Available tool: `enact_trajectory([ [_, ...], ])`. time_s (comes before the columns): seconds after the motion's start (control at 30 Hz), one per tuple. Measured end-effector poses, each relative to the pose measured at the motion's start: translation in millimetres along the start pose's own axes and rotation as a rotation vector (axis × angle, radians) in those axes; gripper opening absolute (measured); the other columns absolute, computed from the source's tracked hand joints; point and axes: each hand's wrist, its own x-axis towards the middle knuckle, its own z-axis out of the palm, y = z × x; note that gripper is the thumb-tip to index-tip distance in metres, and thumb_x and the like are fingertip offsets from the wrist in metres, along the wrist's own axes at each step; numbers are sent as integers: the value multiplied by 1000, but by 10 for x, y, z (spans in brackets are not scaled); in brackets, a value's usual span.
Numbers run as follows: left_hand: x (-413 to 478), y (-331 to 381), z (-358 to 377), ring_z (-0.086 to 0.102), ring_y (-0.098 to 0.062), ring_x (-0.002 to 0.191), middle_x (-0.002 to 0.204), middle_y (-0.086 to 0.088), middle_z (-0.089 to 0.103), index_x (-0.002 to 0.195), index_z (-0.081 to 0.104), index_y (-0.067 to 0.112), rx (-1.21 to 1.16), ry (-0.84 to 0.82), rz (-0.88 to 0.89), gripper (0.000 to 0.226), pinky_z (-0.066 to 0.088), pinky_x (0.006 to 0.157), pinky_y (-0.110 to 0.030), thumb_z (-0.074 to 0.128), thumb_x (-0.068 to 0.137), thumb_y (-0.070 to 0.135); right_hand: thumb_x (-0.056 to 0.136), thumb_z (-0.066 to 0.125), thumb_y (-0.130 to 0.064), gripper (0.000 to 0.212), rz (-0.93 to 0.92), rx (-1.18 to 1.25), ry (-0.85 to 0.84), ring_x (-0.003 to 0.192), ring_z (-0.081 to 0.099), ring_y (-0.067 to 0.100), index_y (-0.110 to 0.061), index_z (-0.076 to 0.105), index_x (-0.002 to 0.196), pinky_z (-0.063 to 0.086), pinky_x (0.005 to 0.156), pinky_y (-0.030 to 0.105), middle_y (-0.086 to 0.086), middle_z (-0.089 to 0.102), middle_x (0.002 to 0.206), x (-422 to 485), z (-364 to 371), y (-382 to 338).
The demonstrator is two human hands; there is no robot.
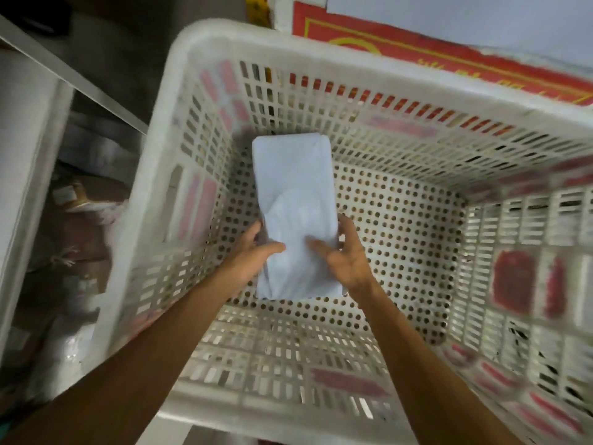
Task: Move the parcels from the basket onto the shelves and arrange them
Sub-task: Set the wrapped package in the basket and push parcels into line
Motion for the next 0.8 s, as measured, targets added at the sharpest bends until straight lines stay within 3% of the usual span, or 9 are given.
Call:
enact_trajectory([
  [0.1, -271, 295, 10, 63, -11, 102, 111, 10, 67, 122, 55, 29, -52, 23, 107, 41, 49, 88, -31, 65, 83, 22, 85, 75, -31, 59, -4, 23, 47, 99, 62, 8, -23, 44, 134, 55, 75, 23, -20, 56, 114, -194, -126, -212],
  [0.2, -554, 610, 64, 62, -17, 99, 106, 4, 68, 106, 62, 26, -185, 26, 187, 20, 48, 84, -31, 48, 93, 20, 80, 78, -35, 61, 5, 115, 94, 100, 66, 14, -25, 45, 131, 58, 83, 33, -13, 61, 116, -483, -190, -400],
  [0.33, -887, 832, 56, 60, -15, 100, 112, -3, 61, 117, 54, 29, -86, -55, 334, 40, 51, 79, -21, 45, 93, -2, 81, 78, -26, 59, -18, 208, 125, 105, 67, 18, -19, 46, 130, 58, 86, 33, -3, 63, 121, -828, -263, -608],
  [0.43, -1134, 942, -18, 51, -6, 118, 132, 7, 49, 132, 40, 40, -60, -88, 416, 60, 48, 83, -19, 63, 88, 6, 77, 80, -31, 58, -71, 211, 115, 103, 67, 15, -20, 51, 125, 57, 83, 29, 0, 64, 122, -1051, -374, -765],
  [0.5, -1314, 993, -103, 45, -8, 126, 139, 11, 44, 140, 34, 41, -85, -117, 351, 73, 45, 90, -24, 72, 82, 17, 74, 80, -32, 56, -97, 182, 70, 105, 67, 17, -22, 53, 123, 57, 87, 35, 2, 64, 123, -1184, -451, -882],
  [0.57, -1501, 1042, -189, 56, -19, 121, 128, 10, 61, 126, 57, 34, -79, -198, 324, 53, 45, 86, -30, 76, 78, 24, 78, 81, -29, 52, -142, 117, 20, 108, 65, 19, -26, 54, 122, 54, 94, 43, 0, 65, 123, -1281, -512, -1038],
  [0.63, -1746, 1074, -223, 62, -23, 112, 118, 5, 68, 112, 67, 32, -110, -223, 351, 42, 48, 82, -33, 79, 71, 29, 81, 79, -26, 54, -216, 58, -14, 111, 63, 20, -24, 53, 128, 52, 97, 43, -5, 63, 123, -1388, -534, -1240],
  [0.7, -1959, 1115, -224, 63, -24, 112, 124, -2, 65, 121, 60, 23, -239, -179, 393, 58, 51, 87, -40, 82, 68, 27, 83, 77, -24, 61, -325, -25, -33, 117, 57, 20, -22, 48, 136, 50, 98, 38, -8, 59, 126, -1510, -511, -1465],
  [0.8, -2303, 1178, -227, 62, -23, 113, 125, -5, 64, 130, 47, 11, -378, -93, 514, 66, 53, 91, -37, 78, 72, 12, 83, 76, -30, 73, -431, -100, -84, 127, 50, 23, -22, 39, 145, 45, 105, 47, 3, 51, 141, -1724, -455, -1759],
])
